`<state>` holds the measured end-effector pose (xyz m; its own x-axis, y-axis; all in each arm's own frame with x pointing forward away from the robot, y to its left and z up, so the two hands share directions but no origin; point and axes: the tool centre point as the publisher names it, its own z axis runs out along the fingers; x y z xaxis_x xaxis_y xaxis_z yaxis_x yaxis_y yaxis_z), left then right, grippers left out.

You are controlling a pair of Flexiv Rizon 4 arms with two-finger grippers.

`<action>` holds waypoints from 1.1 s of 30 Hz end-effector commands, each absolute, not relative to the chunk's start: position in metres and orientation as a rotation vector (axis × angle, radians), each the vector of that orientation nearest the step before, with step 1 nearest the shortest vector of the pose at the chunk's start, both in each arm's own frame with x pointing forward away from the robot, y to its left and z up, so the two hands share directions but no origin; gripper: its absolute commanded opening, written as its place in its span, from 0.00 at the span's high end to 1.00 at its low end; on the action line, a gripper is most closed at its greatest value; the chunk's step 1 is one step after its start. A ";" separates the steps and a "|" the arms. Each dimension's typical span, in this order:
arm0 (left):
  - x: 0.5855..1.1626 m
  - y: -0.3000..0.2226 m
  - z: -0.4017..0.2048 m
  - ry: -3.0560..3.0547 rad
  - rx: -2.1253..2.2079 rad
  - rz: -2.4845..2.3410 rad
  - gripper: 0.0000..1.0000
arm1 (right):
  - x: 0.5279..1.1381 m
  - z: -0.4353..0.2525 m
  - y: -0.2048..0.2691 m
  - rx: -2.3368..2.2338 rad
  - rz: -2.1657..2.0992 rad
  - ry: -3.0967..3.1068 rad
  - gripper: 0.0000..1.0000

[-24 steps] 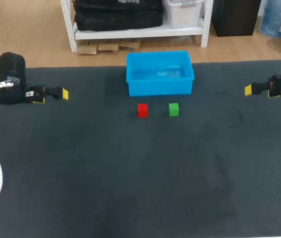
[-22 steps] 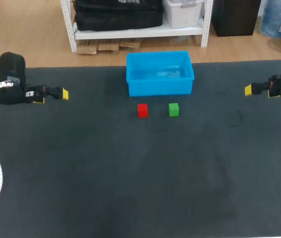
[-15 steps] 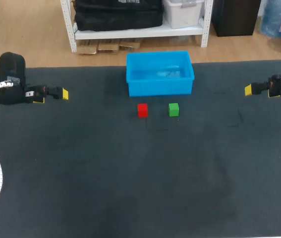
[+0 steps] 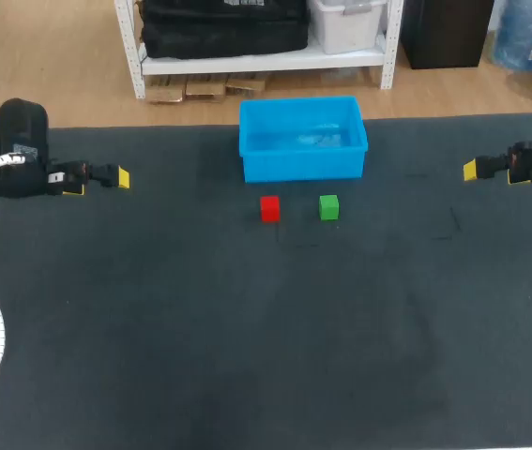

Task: Use the left arm to pick the red cube and place it into the blue plastic box first, then use the right arm to grasp the green cube and put it into the same blue plastic box after the first action is fully finished.

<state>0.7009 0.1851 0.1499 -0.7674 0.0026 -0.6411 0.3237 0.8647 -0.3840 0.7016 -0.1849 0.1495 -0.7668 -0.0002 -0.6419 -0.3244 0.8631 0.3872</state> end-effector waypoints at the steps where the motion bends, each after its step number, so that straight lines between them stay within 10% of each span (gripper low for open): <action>1: 0.701 0.185 0.150 2.375 0.235 -0.639 0.00 | 0.701 0.150 -0.185 -0.234 0.641 2.374 0.00; 33: 0.738 0.148 0.151 2.542 0.212 -0.512 0.00 | 0.701 0.150 -0.185 -0.234 0.641 2.374 0.00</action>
